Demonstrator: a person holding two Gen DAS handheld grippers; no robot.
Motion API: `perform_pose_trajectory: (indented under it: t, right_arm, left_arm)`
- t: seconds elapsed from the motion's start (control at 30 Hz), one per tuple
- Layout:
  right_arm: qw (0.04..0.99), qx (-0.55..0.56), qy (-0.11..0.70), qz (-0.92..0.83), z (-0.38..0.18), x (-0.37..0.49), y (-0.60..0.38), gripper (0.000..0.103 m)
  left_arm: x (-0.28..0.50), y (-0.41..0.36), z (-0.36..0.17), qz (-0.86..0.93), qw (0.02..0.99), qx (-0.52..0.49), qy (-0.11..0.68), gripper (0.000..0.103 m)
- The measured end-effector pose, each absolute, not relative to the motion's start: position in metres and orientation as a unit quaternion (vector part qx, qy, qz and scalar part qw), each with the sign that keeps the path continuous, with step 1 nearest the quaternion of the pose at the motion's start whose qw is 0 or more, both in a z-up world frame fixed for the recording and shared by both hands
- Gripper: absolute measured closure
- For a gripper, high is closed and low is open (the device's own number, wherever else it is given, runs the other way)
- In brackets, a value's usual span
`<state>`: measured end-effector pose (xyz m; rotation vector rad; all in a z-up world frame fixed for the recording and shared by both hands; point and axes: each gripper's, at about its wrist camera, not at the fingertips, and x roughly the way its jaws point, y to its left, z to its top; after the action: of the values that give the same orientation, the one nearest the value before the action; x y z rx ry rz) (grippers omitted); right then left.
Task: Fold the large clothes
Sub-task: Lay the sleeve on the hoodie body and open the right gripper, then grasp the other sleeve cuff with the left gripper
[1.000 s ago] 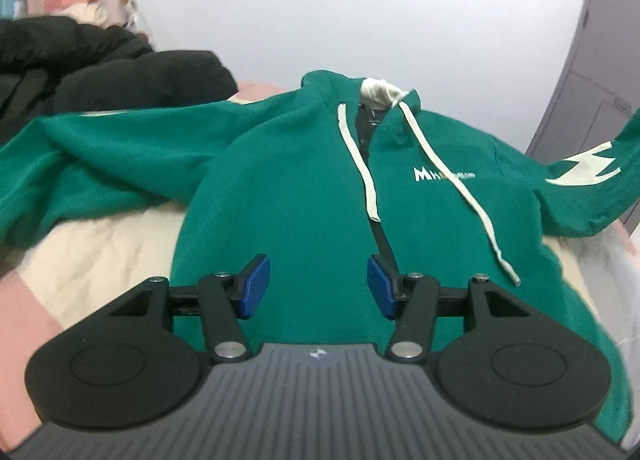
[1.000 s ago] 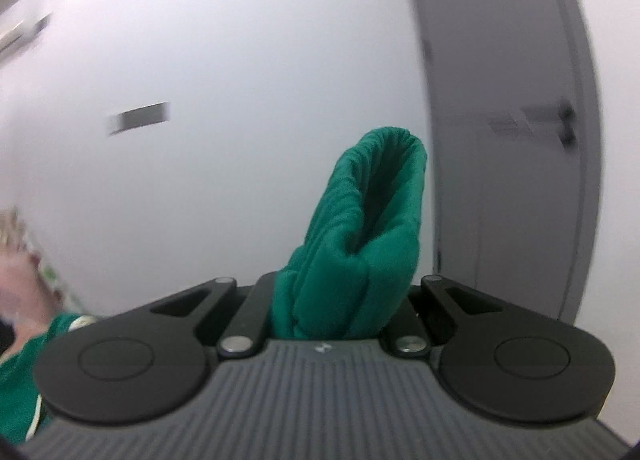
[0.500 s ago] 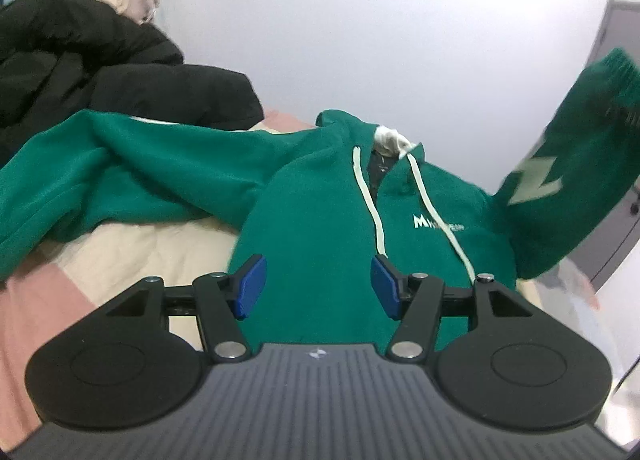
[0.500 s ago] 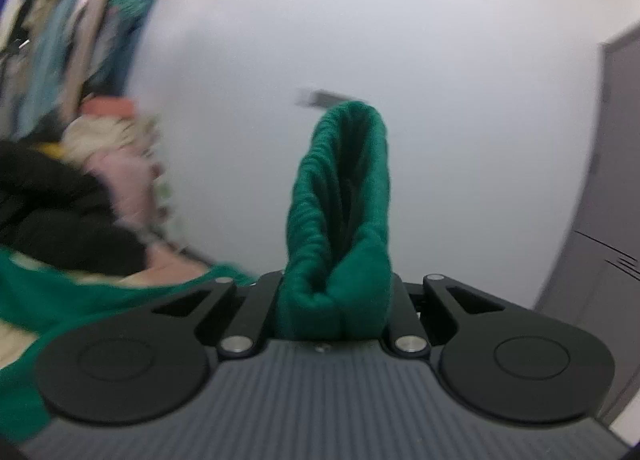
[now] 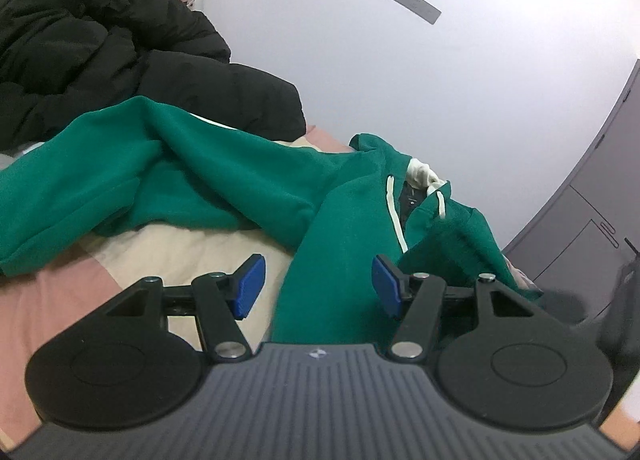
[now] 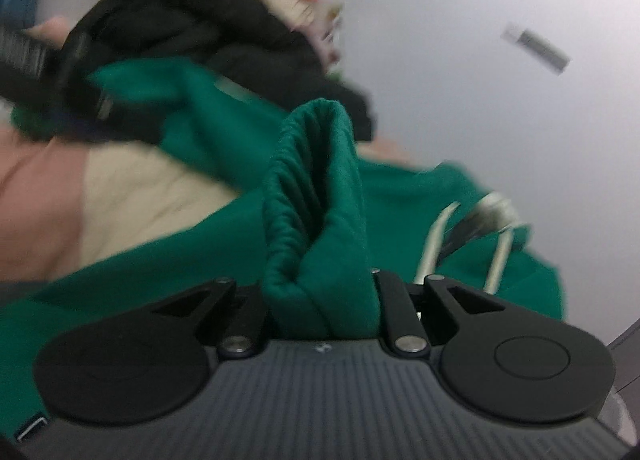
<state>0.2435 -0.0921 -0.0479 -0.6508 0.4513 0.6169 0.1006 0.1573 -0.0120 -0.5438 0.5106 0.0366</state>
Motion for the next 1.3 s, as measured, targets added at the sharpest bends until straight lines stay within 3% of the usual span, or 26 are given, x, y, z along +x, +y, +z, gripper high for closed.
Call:
perform_pose_trajectory:
  t: [0.03,0.1,0.17,0.2,0.5,0.67,1.13,1.3]
  right_arm:
    - [0.871,-0.315,0.226,0.301,-0.054,0.243,-0.089,0.082]
    - [0.857,-0.315,0.250,0.322,-0.064,0.244,-0.081,0.059]
    - [0.849,-0.305,0.255,0.348,-0.073,0.238,-0.078,0.022]
    - [0.848,-0.303,0.251,0.355,-0.076,0.238,-0.075,0.018]
    - [0.844,-0.201,0.285,0.408,-0.061,0.216,-0.114,0.018]
    - [0.857,-0.151,0.265,0.414,-0.054,0.197,-0.157,0.018]
    - [0.936,0.021,0.272,0.221,-0.093,0.271,-0.228,0.019]
    - [0.936,0.016,0.270,0.224,-0.109,0.280,-0.224,0.028]
  left_arm:
    - [0.102,0.159,-0.013,0.017,0.930,-0.268,0.251,0.038]
    - [0.103,0.160,-0.016,0.015,0.929,-0.272,0.251,0.038]
    - [0.106,0.163,-0.018,0.014,0.928,-0.273,0.252,0.038]
    - [0.106,0.164,-0.018,0.013,0.928,-0.273,0.252,0.038]
    - [0.102,0.161,-0.015,-0.002,0.931,-0.280,0.233,0.038]
    - [0.106,0.147,-0.017,-0.036,0.931,-0.277,0.234,0.038]
    - [0.126,0.068,-0.042,-0.062,0.928,-0.213,0.298,0.038]
    - [0.141,0.050,-0.065,-0.049,0.928,-0.155,0.334,0.038]
